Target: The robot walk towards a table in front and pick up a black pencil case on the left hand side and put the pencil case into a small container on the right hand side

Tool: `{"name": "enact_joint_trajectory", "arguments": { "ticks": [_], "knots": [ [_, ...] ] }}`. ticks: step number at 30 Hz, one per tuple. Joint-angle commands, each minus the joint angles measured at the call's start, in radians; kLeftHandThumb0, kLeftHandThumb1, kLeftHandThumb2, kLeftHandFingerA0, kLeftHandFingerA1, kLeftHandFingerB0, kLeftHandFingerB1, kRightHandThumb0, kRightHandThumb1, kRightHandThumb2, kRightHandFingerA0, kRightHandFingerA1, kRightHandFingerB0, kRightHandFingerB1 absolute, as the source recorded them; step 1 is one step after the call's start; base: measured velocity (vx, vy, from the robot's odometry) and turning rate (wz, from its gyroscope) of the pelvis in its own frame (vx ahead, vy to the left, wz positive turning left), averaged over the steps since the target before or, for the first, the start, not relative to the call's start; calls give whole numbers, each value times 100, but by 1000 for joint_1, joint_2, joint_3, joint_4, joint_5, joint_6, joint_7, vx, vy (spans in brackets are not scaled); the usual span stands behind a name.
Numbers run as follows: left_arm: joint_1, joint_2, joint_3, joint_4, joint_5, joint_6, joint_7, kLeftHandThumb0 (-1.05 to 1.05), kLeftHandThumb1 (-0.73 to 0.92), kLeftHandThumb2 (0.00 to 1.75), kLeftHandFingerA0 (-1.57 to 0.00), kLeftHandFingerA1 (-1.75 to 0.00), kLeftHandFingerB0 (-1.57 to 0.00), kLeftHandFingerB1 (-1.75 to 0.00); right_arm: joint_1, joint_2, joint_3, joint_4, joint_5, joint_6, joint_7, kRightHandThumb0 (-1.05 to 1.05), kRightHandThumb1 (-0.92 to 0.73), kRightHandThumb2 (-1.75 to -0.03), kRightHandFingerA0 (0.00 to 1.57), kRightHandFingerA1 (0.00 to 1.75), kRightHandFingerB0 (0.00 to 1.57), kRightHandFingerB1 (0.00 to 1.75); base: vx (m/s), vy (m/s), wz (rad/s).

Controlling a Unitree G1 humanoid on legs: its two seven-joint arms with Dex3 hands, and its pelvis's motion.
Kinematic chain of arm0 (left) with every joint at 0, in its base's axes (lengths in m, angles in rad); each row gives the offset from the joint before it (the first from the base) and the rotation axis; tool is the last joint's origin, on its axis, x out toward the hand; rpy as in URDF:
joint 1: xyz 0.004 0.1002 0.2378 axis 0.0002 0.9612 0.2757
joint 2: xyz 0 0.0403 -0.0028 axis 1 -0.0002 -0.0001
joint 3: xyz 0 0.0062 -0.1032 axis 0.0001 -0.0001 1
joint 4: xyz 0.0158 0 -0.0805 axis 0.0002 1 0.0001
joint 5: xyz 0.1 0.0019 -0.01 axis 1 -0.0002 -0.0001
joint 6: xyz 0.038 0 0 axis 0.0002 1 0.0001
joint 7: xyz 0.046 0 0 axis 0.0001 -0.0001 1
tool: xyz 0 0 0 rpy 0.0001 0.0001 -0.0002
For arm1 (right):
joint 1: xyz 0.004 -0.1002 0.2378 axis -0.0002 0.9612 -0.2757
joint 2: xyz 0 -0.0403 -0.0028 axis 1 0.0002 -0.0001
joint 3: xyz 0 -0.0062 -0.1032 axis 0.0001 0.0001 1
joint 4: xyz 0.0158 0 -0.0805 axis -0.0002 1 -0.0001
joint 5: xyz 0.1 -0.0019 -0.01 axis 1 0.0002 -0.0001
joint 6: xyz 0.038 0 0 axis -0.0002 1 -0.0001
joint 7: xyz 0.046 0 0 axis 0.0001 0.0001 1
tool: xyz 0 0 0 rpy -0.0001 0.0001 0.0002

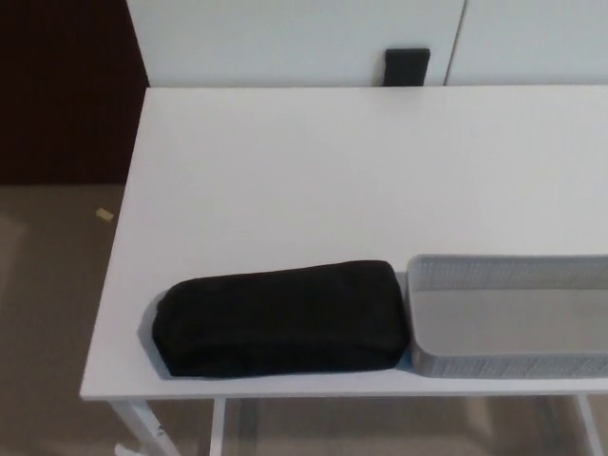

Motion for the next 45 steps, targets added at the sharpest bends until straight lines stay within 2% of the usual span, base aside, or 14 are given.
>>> {"name": "enact_joint_trajectory", "arguments": {
  "ticks": [1,9,10,14,15,21,23,28,29,30,32,33,35,45],
  "knots": [
    [-9,13,5,-4,2,32,1,-15,39,83,-27,-54,-13,-47,-9,-5,-19,8,24,2,16,-34,-60,-58,52,38,40,35,14,-80,3],
    [0,34,177,-70,-146,51,-39,-19,52,57,-20,-35,-10,-25,-40,0,-4,10,-5,7,0,-34,-60,-58,53,39,41,36,2,-11,0],
    [34,38,222,-132,-186,46,-57,-16,47,92,-1,-49,0,-48,-42,-1,-6,10,-1,3,5,-34,-60,-58,54,39,41,36,0,0,0],
    [166,65,340,-446,-143,50,61,-21,38,87,-2,-48,0,-48,-75,-4,-5,17,0,14,12,-34,-60,-58,53,39,43,37,0,0,0],
    [219,60,389,-562,-174,54,53,-28,46,63,-7,-37,-4,-22,-77,-8,-1,21,-6,16,8,-35,-60,-58,54,39,42,36,0,0,0],
    [299,35,495,-1045,-308,105,-2,-29,43,60,-7,-37,-5,-28,-89,1,-10,29,11,23,20,-33,-60,-58,53,38,42,36,0,0,0],
    [269,68,460,-1276,-320,146,-21,-23,33,85,-2,-50,0,-49,-95,-1,-5,21,1,33,-1,-33,-60,-58,54,38,43,36,0,0,0],
    [150,127,344,-1470,-345,221,-78,-21,30,83,-2,-50,0,-49,-106,-5,-10,19,9,45,-2,-33,-60,-58,53,38,42,36,0,0,0],
    [92,152,293,-1504,-324,232,-107,-38,41,53,-19,-32,-16,-27,-106,-6,-10,22,10,44,1,-33,-61,-58,53,38,41,36,0,0,0],
    [22,176,238,-1533,-298,259,-134,-23,23,81,-6,-51,-5,-50,-109,-8,-11,20,11,48,6,-33,-61,-58,53,38,41,35,0,0,0],
    [-33,190,199,-1547,-263,274,-159,-41,42,54,-18,-31,-15,-28,-114,-11,-11,17,11,49,7,-34,-61,-58,54,38,41,35,0,0,0],
    [-91,197,155,-1565,-215,312,-175,-24,19,79,-5,-51,-5,-51,-117,-15,-8,14,6,50,2,-34,-61,-58,54,38,41,35,0,0,0],
    [-171,198,84,-1582,-150,367,-202,-25,15,77,-5,-52,-5,-50,-121,-16,-10,14,8,49,5,-32,-62,-58,54,38,42,35,0,0,0],
    [-417,108,-277,-1414,187,510,-265,-44,36,53,-6,-25,-13,-27,-129,-23,-2,-6,-2,47,-1,-33,-61,-58,54,38,42,36,0,0,0]
  ]
}}
